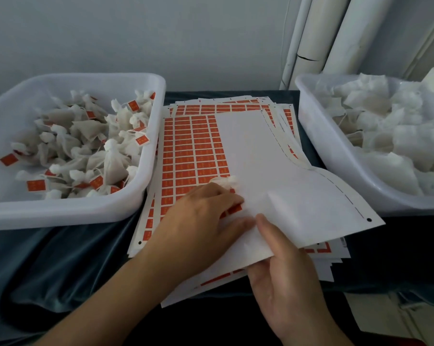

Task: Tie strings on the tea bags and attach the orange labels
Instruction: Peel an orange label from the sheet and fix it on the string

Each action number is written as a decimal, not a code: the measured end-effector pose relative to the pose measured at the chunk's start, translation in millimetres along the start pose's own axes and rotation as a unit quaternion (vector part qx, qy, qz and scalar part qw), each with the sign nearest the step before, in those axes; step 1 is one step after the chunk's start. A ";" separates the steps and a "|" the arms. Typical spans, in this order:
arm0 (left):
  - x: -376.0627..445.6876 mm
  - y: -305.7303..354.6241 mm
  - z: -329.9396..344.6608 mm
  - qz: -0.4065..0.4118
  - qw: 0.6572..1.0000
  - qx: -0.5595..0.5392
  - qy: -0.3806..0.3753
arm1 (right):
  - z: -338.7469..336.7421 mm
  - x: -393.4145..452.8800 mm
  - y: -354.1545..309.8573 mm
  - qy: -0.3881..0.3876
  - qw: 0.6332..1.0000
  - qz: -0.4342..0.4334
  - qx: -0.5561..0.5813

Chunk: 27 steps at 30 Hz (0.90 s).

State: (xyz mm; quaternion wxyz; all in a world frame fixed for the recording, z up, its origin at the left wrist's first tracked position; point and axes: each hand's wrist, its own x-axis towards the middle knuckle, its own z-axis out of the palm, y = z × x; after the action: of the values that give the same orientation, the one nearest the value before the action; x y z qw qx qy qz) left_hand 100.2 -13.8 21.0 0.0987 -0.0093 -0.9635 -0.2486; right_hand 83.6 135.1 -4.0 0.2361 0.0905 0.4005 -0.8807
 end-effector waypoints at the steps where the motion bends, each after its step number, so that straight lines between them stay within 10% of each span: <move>1: 1.2 0.1 1.6 0.006 1.000 -0.005 -0.001 | -1.0 1.0 0.5 0.000 1.000 -0.003 -0.005; 27: 1.8 -3.8 -1.7 -0.012 0.993 -0.100 0.062 | -8.6 8.1 7.1 0.015 0.998 -0.044 -0.037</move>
State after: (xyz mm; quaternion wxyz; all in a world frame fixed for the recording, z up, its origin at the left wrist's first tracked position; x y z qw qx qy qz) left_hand 98.5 -18.0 21.0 0.1537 0.0076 -0.9261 -0.3446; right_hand 79.7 134.7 -17.3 0.1943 0.0773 0.4400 -0.8733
